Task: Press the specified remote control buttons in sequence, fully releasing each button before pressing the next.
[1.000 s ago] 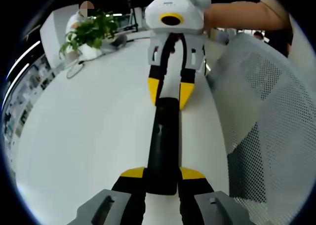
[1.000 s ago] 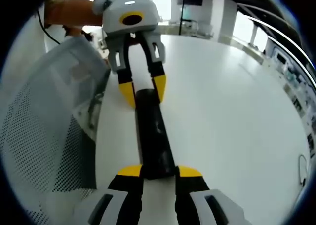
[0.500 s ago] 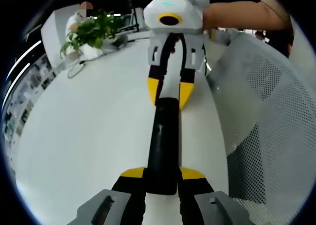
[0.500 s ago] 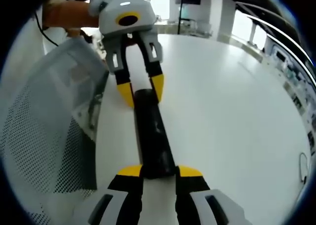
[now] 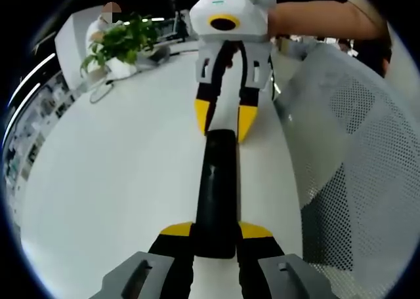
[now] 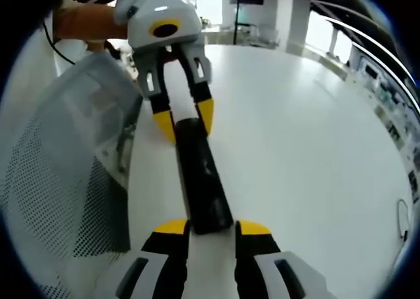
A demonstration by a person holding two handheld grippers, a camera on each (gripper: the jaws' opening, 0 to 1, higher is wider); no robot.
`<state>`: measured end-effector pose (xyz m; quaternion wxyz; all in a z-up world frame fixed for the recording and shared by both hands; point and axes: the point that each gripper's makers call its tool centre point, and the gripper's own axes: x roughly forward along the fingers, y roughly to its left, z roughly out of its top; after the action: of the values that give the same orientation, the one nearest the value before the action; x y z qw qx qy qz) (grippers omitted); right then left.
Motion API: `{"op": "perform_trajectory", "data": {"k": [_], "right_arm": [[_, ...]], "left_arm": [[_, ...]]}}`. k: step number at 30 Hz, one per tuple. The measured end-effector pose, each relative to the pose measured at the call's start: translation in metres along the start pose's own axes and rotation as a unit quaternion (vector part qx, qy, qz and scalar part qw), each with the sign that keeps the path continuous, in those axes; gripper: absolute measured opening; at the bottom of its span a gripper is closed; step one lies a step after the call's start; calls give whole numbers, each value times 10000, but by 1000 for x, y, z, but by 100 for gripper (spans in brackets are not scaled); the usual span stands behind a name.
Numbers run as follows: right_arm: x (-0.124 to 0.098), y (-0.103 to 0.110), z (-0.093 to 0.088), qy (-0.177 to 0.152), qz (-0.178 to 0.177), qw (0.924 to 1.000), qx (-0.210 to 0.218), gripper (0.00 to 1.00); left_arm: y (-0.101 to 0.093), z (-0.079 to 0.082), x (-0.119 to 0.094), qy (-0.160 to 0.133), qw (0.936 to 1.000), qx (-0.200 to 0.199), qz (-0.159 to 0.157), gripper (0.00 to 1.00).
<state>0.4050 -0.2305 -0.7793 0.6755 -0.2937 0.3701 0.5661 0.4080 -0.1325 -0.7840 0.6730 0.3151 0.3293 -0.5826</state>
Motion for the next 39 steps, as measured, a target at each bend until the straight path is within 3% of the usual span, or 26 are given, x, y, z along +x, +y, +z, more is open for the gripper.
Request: {"op": "perform_trajectory", "data": {"k": [13,30,39], "right_arm": [[-14,2,0,82,-50,9999,-113,23],[-33,6,15,116,-34,9989,-459,0],[-39,10,25,206,18,9975,-678,0]], "left_arm": [[-1,-3,-1,29,10000,0,13,23],[-3,-3,-2,59,10000,68,37,23],[-3,-4,-3,32,10000,38,44,23]]}}
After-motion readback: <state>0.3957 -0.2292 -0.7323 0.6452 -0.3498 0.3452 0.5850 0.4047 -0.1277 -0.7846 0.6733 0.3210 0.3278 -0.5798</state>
